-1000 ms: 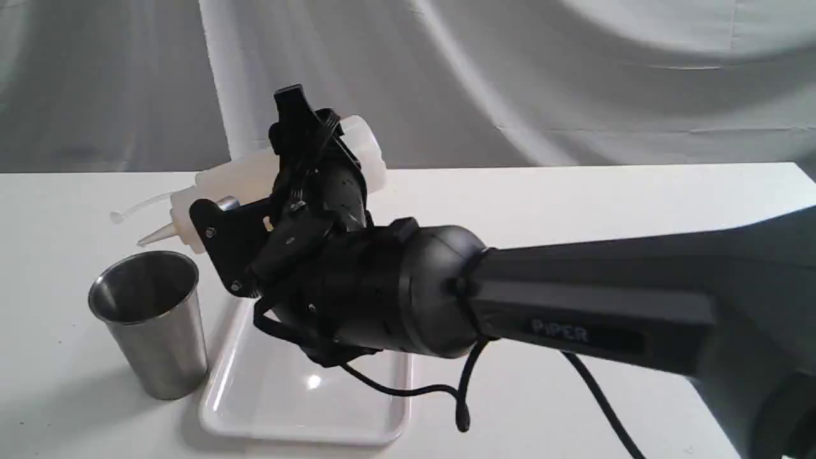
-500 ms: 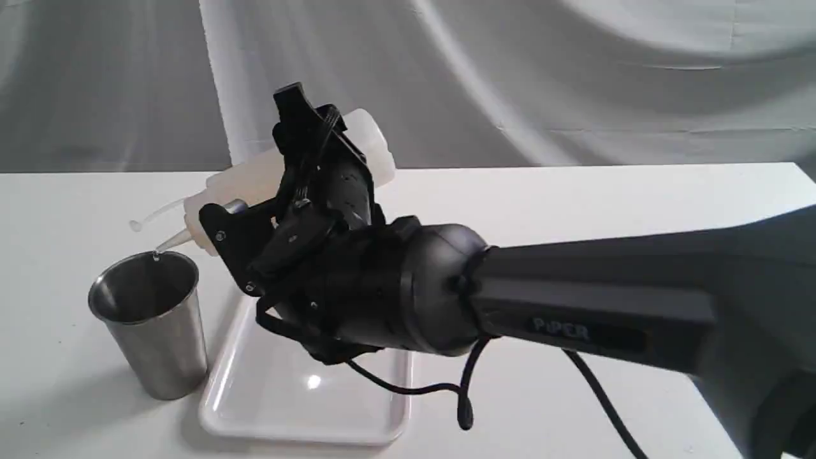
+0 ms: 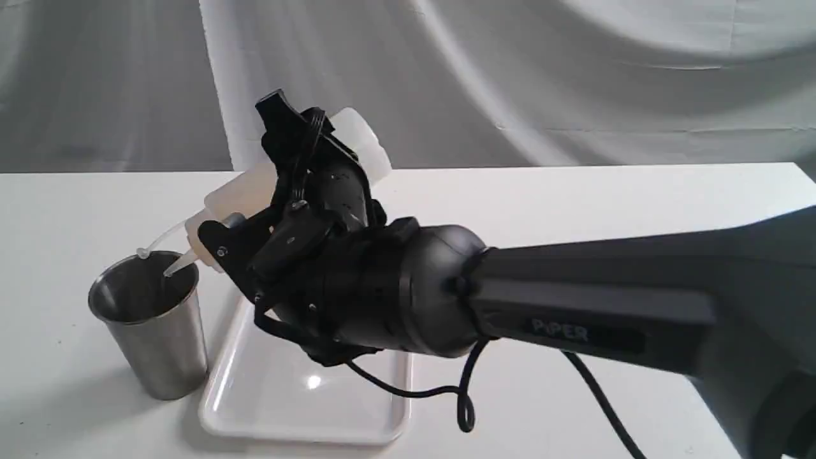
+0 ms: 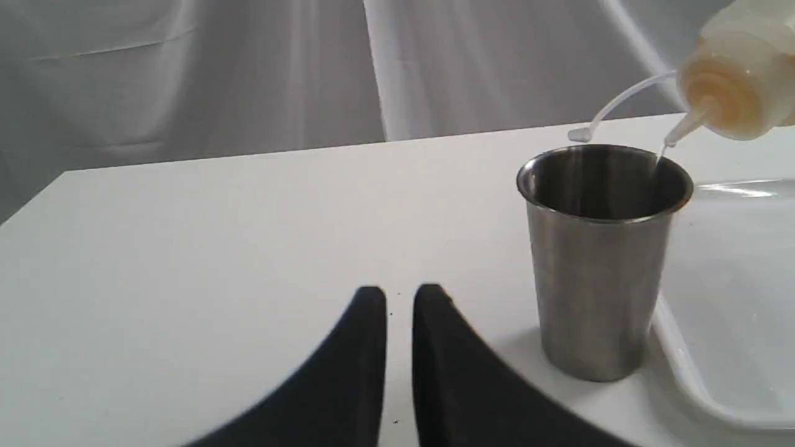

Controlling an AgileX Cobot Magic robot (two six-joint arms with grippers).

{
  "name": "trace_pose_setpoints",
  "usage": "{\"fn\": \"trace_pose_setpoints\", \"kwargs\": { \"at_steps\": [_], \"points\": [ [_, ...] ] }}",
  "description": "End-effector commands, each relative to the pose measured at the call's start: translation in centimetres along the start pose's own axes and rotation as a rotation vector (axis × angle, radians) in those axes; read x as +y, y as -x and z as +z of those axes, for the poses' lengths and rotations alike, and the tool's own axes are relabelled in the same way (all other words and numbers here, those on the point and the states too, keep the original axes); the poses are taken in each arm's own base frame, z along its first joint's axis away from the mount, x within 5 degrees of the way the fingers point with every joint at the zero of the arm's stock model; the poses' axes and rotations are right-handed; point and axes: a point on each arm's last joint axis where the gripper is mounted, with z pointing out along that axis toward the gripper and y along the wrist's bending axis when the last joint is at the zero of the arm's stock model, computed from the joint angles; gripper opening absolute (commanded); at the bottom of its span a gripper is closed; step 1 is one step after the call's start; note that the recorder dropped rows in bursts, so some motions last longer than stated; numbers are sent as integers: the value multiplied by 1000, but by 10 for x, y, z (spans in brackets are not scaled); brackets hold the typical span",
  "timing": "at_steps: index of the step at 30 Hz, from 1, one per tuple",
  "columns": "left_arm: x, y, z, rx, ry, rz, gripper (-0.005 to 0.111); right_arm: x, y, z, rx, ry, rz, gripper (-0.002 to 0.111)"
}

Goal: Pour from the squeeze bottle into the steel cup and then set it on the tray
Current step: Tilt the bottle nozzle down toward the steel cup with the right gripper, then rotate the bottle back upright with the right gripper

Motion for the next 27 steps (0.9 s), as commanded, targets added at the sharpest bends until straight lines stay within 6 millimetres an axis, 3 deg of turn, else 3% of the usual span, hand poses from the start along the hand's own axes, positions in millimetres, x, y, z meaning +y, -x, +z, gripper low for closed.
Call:
{"fn": "trace_pose_setpoints", "kwargs": {
  "at_steps": [1, 16, 27],
  "points": [
    [0, -1, 0, -8, 3, -3, 8, -8, -8, -1, 17, -31, -2, 0],
    [0, -1, 0, -8, 3, -3, 8, -8, -9, -1, 37, -31, 24, 0],
    [0, -1, 0, -8, 3, -3, 8, -8, -9, -1, 29, -37, 339, 0]
  ]
}}
